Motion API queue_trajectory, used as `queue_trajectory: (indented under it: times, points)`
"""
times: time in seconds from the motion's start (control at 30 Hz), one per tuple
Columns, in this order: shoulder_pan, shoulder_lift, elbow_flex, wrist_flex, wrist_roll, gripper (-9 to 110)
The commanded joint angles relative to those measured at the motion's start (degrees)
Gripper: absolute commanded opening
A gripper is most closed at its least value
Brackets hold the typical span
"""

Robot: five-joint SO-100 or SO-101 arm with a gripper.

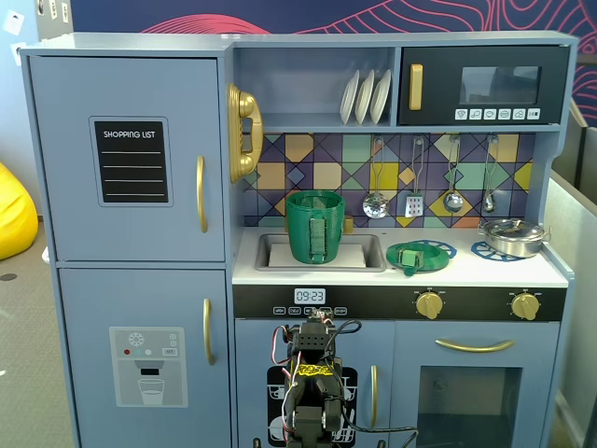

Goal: Pick up the lid from the counter and put it on the green recipient

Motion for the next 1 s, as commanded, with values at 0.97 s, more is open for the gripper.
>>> queue_trajectory:
  times: [0.97]
  points:
    - [25.1, -29.2, -37.0, -43.1, -7.2, 7]
